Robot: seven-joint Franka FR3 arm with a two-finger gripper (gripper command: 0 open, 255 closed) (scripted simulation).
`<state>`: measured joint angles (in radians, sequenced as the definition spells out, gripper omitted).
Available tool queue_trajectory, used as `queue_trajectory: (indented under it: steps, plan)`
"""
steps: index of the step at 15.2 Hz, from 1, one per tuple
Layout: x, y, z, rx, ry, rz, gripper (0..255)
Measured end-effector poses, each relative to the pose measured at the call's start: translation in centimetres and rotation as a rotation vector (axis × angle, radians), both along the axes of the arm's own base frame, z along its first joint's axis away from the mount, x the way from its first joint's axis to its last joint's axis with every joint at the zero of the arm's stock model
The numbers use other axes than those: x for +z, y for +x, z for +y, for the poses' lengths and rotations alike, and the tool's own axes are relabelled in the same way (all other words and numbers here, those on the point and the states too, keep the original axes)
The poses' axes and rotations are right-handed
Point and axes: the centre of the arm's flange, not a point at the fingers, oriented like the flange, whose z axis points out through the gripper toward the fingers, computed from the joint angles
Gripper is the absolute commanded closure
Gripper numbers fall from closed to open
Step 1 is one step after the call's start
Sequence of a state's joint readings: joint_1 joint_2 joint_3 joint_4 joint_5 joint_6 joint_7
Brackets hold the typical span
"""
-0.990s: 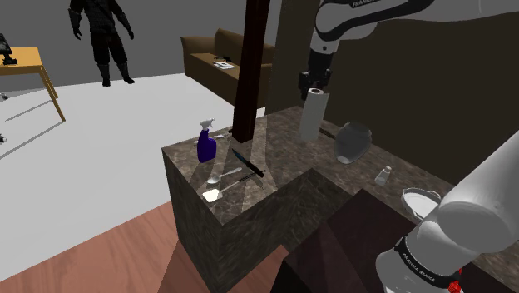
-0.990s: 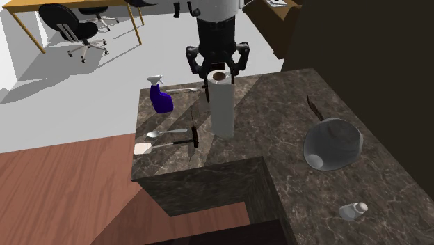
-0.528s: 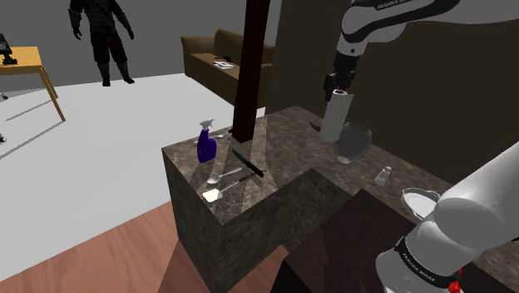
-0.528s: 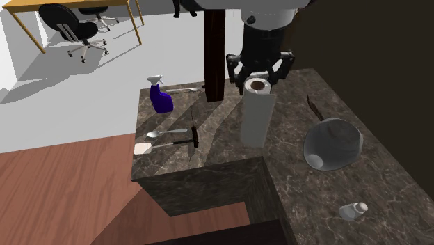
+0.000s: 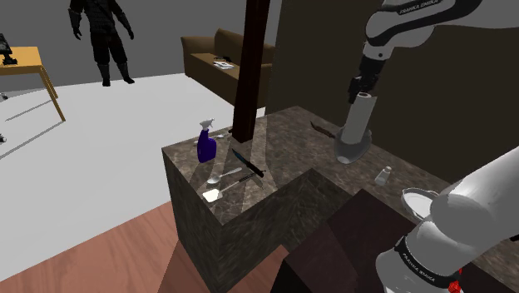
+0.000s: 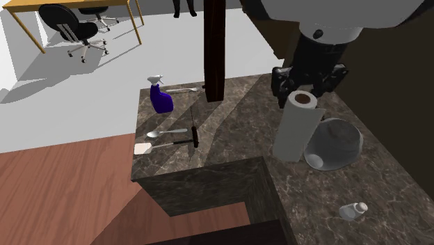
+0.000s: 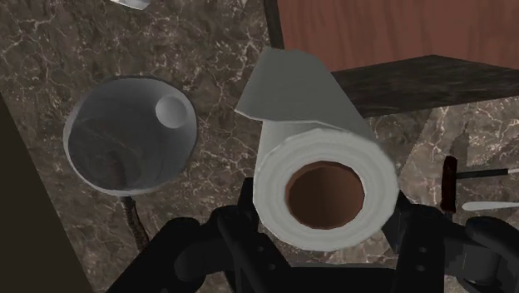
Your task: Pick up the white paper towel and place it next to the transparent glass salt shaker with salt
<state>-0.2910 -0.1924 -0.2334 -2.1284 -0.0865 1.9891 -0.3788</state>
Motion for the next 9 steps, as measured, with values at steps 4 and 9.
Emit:
queue_trajectory:
  steps: [4, 9]
  plan:
    - [0.0, -2.9, -4.6, -0.001, 0.000, 0.000, 255]
    - [0.0, -6.5, -10.0, 0.000, 0.000, -0.001, 255]
